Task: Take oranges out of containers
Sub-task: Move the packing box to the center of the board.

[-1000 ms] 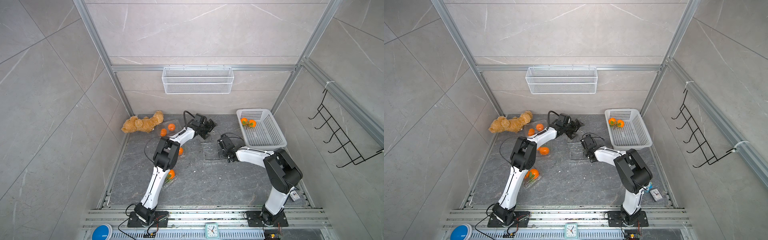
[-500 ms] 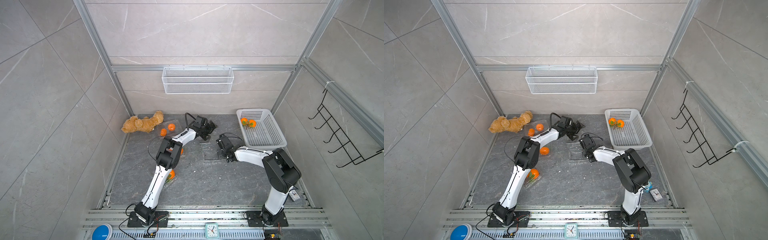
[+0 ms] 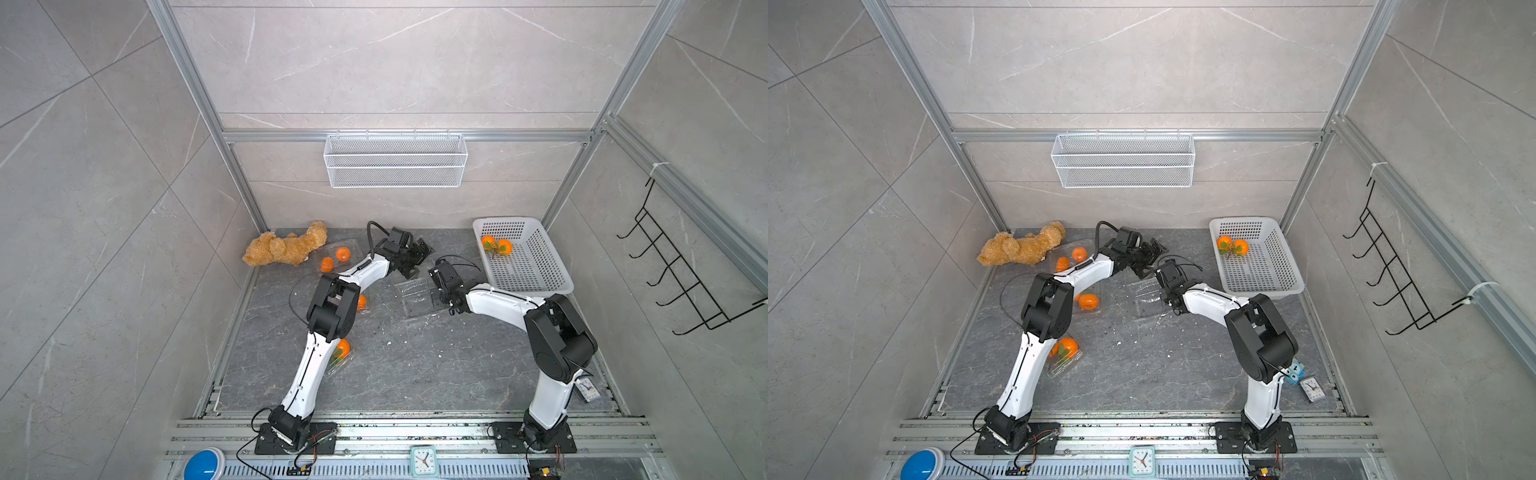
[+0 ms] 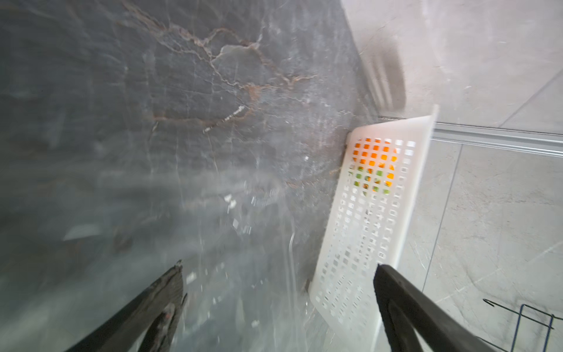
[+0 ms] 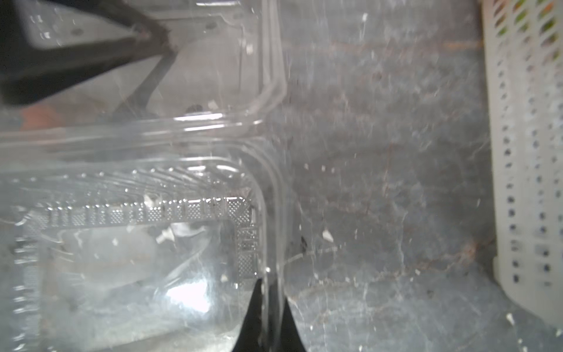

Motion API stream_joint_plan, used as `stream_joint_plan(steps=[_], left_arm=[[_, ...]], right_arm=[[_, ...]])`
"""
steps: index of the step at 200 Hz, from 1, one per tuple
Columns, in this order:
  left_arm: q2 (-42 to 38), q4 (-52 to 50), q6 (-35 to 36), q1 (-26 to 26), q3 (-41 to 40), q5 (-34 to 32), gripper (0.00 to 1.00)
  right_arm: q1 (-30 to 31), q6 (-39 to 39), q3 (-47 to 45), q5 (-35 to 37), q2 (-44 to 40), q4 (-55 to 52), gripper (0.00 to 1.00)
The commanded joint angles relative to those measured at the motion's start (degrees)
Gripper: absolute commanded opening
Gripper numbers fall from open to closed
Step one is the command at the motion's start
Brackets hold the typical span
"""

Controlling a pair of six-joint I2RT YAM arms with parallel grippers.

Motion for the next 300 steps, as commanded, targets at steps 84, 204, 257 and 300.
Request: stream_joint_plan(steps=[84,204,257,300], left_arm=[[-33.8,-0.13,6.64,6.39,-25.33,-1.42,1.0],[-42.44,-2.24,9.25,9.68,-36.97,-0.87,0.99],[-45.86,-8.64,13.44,9.9,-36.91,-2.02,0.99],[-49.14,-18.69,19.33,12.18,-35.79,-5.18,1.0]], right_arm=[[-7.17,4.07,32.89,-2.96,21.27,-11.8,0.0],[-10.6,5.64,72.8,-5.61,46.3,-32.2,0.03],[-10.64,5.74,70.11,-7.03,40.42,-31.19,0.27],[-10.57,5.28,54.01,-9.78,28.2,-22.69,0.55]])
